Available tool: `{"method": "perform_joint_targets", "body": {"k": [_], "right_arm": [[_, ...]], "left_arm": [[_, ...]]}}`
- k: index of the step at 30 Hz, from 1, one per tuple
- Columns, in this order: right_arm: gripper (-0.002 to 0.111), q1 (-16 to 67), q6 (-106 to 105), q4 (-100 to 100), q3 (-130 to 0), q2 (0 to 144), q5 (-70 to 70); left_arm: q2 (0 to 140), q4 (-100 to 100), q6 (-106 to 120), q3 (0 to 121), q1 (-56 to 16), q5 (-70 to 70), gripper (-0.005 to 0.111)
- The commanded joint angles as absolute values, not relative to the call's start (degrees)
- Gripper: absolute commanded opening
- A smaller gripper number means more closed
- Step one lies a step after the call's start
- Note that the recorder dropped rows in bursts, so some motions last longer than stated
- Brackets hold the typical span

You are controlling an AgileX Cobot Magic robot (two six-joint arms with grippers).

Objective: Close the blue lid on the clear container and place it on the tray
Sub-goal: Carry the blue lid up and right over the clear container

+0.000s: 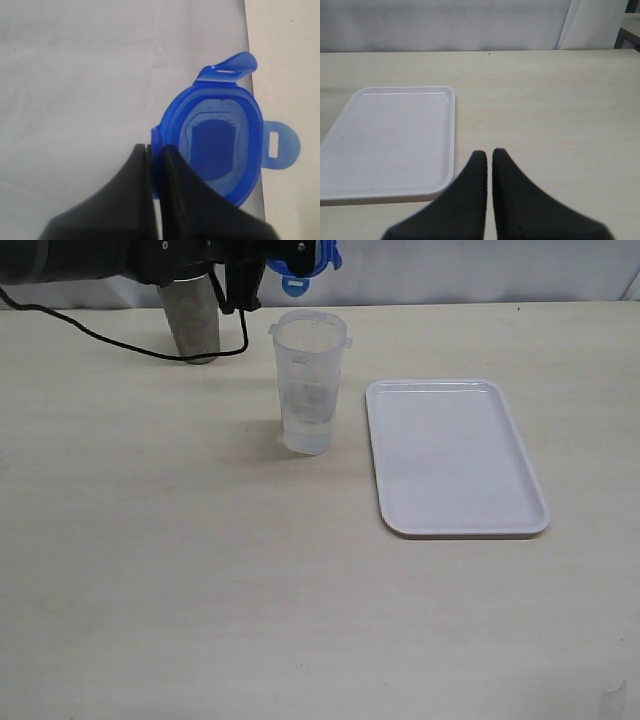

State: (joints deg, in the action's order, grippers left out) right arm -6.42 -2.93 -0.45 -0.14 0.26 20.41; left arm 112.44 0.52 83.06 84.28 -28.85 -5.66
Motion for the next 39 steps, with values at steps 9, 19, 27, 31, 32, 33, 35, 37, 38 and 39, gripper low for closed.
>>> {"method": "perform_joint_targets", "body": {"k": [9, 19, 27, 31, 32, 33, 35, 37, 38, 39], "right_arm": [[0.004, -6.5, -3.3, -0.4, 0.0, 0.0, 19.8], [0.004, -6.5, -3.3, -0.4, 0.0, 0.0, 19.8], [0.004, -6.5, -3.3, -0.4, 0.0, 0.0, 19.8], [0.004, -6.5, -3.3, -0.4, 0.0, 0.0, 19.8], [0.004, -6.5, -3.3, -0.4, 0.0, 0.0, 19.8], [0.004, -6.5, -3.3, -0.4, 0.0, 0.0, 19.8], [0.004, -6.5, -3.3, -0.4, 0.0, 0.0, 19.8], [0.004, -6.5, -3.3, -0.4, 0.0, 0.0, 19.8], [0.004, -6.5, -3.3, -0.4, 0.0, 0.0, 19.8], [0.004, -6.5, -3.3, -0.4, 0.0, 0.0, 19.8]], "left_arm": [[104.7, 5.1, 84.1, 76.3, -29.4, -3.0, 0.000], [104.7, 5.4, 84.0, 75.2, -30.8, -2.1, 0.000], [104.7, 5.2, 84.0, 75.1, -33.4, -2.9, 0.000], [104.7, 5.2, 84.0, 75.1, -33.4, -2.9, 0.000], [104.7, 5.2, 84.0, 75.1, -33.4, -2.9, 0.000], [104.7, 5.2, 84.0, 75.1, -33.4, -2.9, 0.000], [104.7, 5.2, 84.0, 75.1, -33.4, -3.8, 0.000], [104.7, 5.5, 83.9, 75.1, -33.4, -5.5, 0.000], [104.7, 5.7, 83.7, 75.1, -33.4, -6.3, 0.000], [104.7, 6.0, 83.5, 75.1, -33.4, -6.6, 0.000]]}}
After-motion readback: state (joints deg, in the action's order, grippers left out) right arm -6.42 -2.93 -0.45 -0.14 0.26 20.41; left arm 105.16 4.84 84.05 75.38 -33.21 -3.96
